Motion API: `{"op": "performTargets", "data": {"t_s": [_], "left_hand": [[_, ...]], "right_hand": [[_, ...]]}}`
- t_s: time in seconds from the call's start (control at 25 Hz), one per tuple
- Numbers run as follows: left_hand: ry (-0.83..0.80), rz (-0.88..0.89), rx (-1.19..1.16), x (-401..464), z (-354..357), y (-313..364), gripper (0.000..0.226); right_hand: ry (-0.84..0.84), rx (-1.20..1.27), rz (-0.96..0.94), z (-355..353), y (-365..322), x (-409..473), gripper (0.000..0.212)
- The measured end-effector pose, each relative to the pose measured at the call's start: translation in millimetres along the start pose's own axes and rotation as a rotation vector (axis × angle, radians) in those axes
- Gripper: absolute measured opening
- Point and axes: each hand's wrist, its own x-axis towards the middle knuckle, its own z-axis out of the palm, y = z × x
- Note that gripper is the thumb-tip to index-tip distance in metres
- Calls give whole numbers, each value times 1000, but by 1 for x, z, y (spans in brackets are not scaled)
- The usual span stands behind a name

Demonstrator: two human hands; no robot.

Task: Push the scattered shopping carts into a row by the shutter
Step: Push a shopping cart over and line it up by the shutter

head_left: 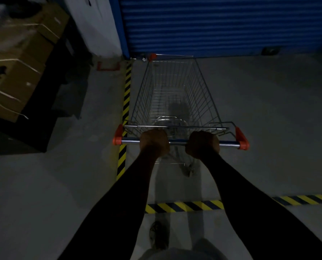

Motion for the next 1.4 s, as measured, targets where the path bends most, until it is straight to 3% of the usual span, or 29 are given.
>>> {"op": "performTargets", "data": {"t_s": [0.08,0.24,0.4,0.56,0.64,0.72,0.76,0.8,0.92,1.0,1.2,1.4], "left_hand": [[20,7,34,-5,-3,4,30],[-103,21,-2,-20,-11,13,30],[-169,28,-2,-42,-9,20,44],[-217,-49,112,-74,2,43,39],[-210,-151,77,-89,1,60,33],[-183,-263,-224,-105,-10,72,36],[-111,-287,-452,-113,-17,77,38],[0,-287,-687,-126,-26,85,40],[414,-249,-1310,-180,-61,117,42],[538,-212,-1554,-219,-84,147,31],[624,-250,-1633,-313,-120,198,30],[706,-258,-1641,-431,-126,234,30]], "right_hand": [[-16,-9,-11,-1,5,-2,37],[-20,-5,-81,-7,15,-17,32],[11,41,-157,-6,31,-41,32],[3,133,-217,11,54,-73,30],[-11,212,-302,17,71,-80,42],[-30,508,-395,18,89,-81,46],[-15,733,-418,14,98,-83,35],[45,930,-415,10,107,-86,27],[239,1377,-349,-14,133,-115,33],[256,1562,-330,-28,148,-149,35],[245,1715,-378,-42,180,-242,33],[347,1745,-428,-47,210,-366,29]]}}
